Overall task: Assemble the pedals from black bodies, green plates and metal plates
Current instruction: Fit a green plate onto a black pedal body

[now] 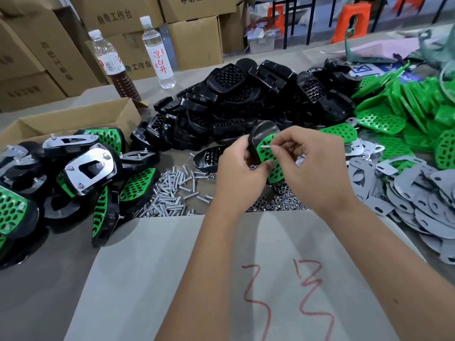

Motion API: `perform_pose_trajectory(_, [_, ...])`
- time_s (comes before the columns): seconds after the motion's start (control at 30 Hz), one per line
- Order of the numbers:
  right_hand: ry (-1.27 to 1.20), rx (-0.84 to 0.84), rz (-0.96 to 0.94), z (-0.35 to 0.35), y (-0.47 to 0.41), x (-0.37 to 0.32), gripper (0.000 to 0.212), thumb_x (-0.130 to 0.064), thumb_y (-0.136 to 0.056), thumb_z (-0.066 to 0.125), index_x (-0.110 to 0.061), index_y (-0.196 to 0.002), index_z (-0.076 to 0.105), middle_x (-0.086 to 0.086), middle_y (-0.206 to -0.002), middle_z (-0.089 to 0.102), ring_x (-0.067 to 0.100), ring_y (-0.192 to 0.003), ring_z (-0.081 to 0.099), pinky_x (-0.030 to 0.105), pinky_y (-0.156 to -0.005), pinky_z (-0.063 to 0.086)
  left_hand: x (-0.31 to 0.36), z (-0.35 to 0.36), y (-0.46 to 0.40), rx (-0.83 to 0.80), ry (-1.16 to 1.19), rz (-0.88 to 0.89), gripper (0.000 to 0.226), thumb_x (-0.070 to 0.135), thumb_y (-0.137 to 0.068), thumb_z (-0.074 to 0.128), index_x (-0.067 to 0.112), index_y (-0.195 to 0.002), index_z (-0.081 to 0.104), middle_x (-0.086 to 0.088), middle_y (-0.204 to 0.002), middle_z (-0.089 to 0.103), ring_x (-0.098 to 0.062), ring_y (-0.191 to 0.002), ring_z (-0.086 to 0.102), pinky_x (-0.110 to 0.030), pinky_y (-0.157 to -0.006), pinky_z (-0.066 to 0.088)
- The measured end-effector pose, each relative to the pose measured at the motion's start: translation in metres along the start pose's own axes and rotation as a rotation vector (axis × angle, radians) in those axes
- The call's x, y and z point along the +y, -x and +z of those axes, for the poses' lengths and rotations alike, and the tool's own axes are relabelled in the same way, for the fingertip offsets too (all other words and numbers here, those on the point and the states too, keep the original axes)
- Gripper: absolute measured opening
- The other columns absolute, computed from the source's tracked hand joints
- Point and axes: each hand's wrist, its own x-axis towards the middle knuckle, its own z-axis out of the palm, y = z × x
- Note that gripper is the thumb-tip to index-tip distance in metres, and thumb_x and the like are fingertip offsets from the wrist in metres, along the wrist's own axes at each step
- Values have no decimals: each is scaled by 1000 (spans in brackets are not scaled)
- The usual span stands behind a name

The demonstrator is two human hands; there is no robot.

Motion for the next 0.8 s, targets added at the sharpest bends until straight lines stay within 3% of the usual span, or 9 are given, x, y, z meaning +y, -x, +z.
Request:
perform_pose_trajectory(0.1, [140,18,-74,-2,-2,-2,6,-1,-90,70,-4,-86,68,3,-74,66,24,-70,59,46,-65,49,3,2,1,-20,-68,45,52,-12,-79,71,14,-124,68,-1,-104,77,-22,-101,73,-48,-91,59])
perform_pose_trajectory(0.17, [199,33,-73,0,-1,-6,7,0,-89,69,-3,-83,66,4,-73,64,27,-68,58,46,-64,47,4,4,2,-22,-89,74,63,-16,-76,66,14,-131,65,2,-108,76,-17,-103,72,-42,-93,59])
perform_pose_trajectory(0.33, [-30,42,227,-1,-3,-4,9,-3,-87,72,-9,-81,73,-4,-69,70,12,-63,64,36,-67,55,3,7,5,-16,-143,109,74,-17,-77,61,23,-139,62,8,-99,76,-10,-94,73,-28,-86,60])
perform_pose_trajectory(0.43, [-87,61,311,-2,-4,-1,11,-6,-87,72,-12,-78,73,-5,-67,71,12,-62,66,33,-65,56,2,10,4,-2,-203,128,74,-13,-78,64,28,-139,60,9,-95,75,-11,-91,73,-34,-84,61])
perform_pose_trajectory(0.6, [34,-2,130,-1,-4,-2,12,1,-87,71,-9,-80,70,-5,-66,66,10,-61,60,29,-63,51,1,9,4,34,-227,153,71,-13,-77,64,22,-137,62,5,-92,74,-12,-84,72,-39,-78,61])
perform_pose_trajectory(0.73, [-371,-80,448,-10,-9,12,21,2,-91,72,-15,-78,73,0,-66,73,12,-61,66,26,-62,53,3,7,5,-21,-290,171,79,-12,-80,63,27,-148,55,1,-82,73,-16,-78,73,-38,-77,62])
perform_pose_trajectory(0.8, [-359,-61,392,-11,-10,14,21,1,-91,72,-15,-78,73,-1,-67,73,12,-62,68,24,-62,52,4,7,6,-32,-302,168,78,-10,-80,63,28,-148,54,-2,-73,69,-22,-68,71,-38,-67,61])
